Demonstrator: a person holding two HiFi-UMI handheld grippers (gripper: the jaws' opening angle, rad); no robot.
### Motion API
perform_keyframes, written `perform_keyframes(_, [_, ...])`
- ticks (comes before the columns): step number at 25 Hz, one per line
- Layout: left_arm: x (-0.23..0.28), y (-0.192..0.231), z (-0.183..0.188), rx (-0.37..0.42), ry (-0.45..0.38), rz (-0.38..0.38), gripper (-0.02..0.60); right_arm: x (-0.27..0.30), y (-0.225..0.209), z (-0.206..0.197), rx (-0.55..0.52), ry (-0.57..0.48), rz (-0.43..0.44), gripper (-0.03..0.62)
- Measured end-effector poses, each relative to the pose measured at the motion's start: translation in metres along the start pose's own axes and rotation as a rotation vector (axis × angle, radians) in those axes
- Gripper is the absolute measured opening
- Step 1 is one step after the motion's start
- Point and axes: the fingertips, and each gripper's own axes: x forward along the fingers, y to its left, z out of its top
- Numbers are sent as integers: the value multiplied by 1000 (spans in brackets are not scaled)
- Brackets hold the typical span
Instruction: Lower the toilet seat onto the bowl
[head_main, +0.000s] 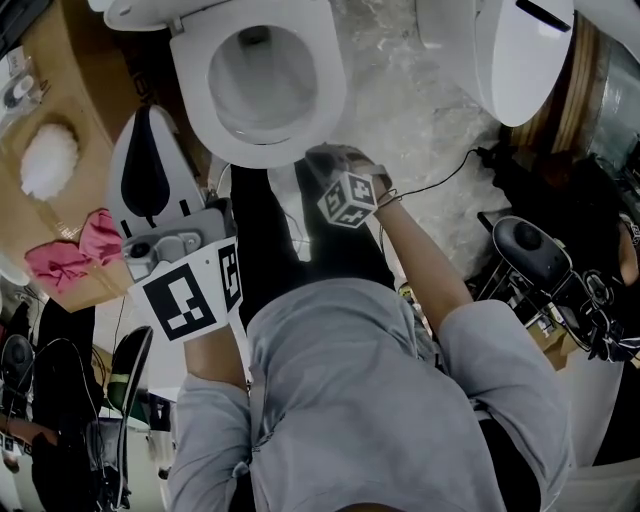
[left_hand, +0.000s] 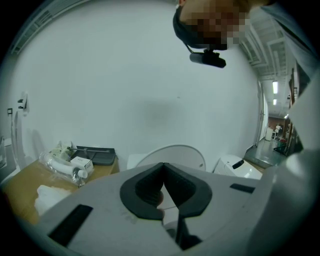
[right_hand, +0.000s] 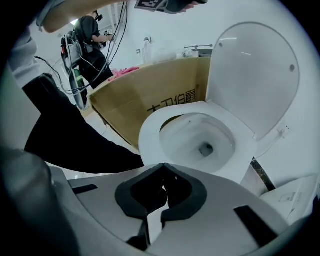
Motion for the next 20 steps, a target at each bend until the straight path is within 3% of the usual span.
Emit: perform_keyframes(20, [-24,-9,58,21,-80,1,0,-74,-23,73,63,-175,-103,-2])
